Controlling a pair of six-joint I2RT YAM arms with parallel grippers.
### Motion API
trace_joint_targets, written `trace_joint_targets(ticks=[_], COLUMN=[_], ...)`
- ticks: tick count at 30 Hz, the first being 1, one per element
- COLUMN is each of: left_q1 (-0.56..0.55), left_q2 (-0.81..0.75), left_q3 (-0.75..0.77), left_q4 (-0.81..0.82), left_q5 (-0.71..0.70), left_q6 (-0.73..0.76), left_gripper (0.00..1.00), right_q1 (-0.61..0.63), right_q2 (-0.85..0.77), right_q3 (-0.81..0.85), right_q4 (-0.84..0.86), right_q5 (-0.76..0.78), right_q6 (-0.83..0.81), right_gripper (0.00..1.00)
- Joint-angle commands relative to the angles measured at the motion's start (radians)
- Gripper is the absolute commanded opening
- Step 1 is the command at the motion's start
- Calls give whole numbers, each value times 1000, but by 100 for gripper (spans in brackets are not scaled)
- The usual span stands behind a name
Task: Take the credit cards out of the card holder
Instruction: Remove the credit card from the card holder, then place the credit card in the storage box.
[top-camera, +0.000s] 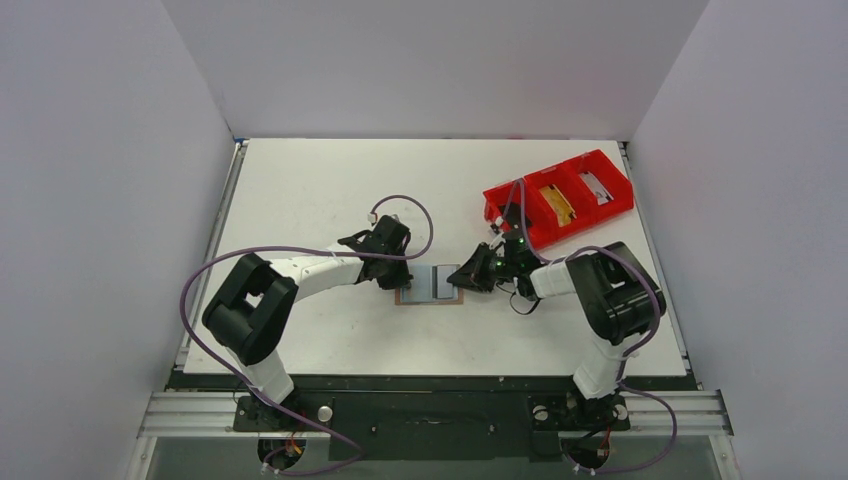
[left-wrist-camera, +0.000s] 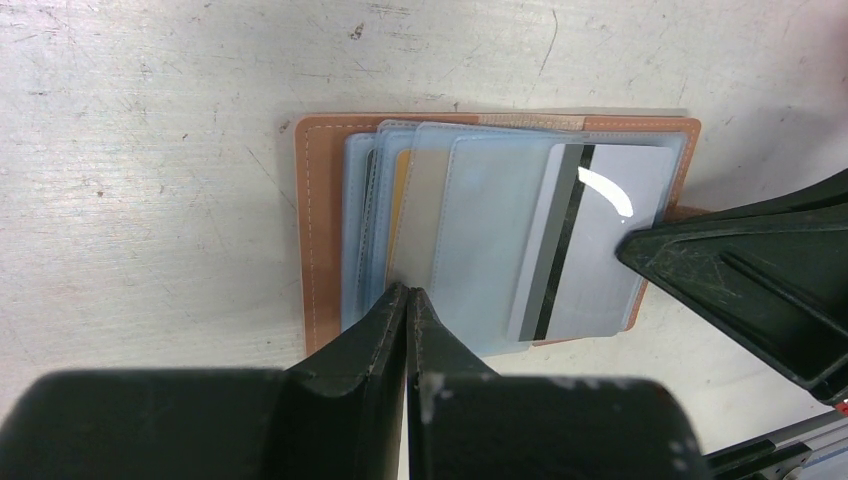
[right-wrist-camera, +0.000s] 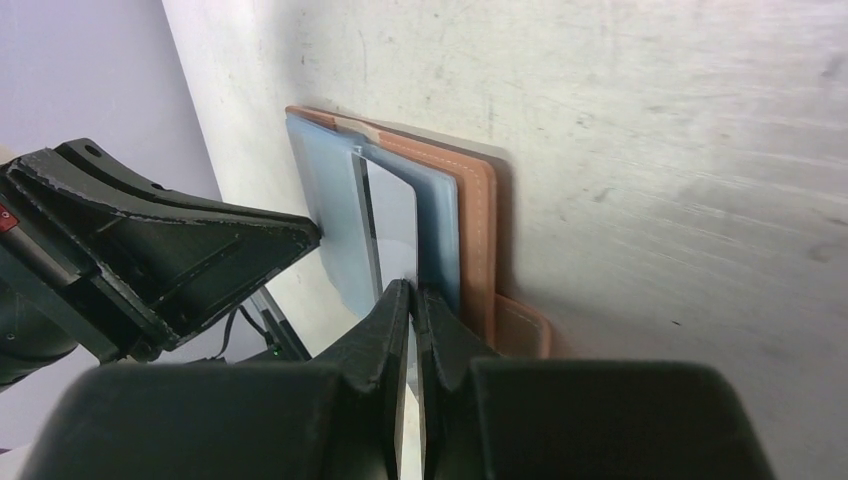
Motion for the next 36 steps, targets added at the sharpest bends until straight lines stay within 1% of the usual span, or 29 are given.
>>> trace_joint_targets(ticks=[1, 9, 14, 21, 28, 32, 36], left_q1=[7, 5, 2, 1, 1, 1, 5], left_q2=[48, 31, -5, -60, -111, -136, -157], left_q3=[-44, -29, 20, 122, 167, 175, 179], left_q4=[-85, -81, -103, -168, -201, -206, -206], left_q5=[-56, -50, -48, -64, -68, -63, -49], left_q6=[14, 16, 22, 44, 67, 75, 87], left_gripper=[0, 0, 0, 0, 0, 2, 7], right_q1=[-38, -53, -52, -47, -35, -32, -33], right_q2=[-54, -128, -183, -266, -323, -356, -378], right_q3=[-28, -17, 10, 63, 109, 134, 165], right_q4=[-34, -112, -158, -273, -356, -399, -444], right_q5=[56, 59, 49, 58, 84, 97, 112], right_q6=[-64, -94, -104, -132, -153, -162, -176], right_gripper=[0, 0, 0, 0, 0, 0, 0])
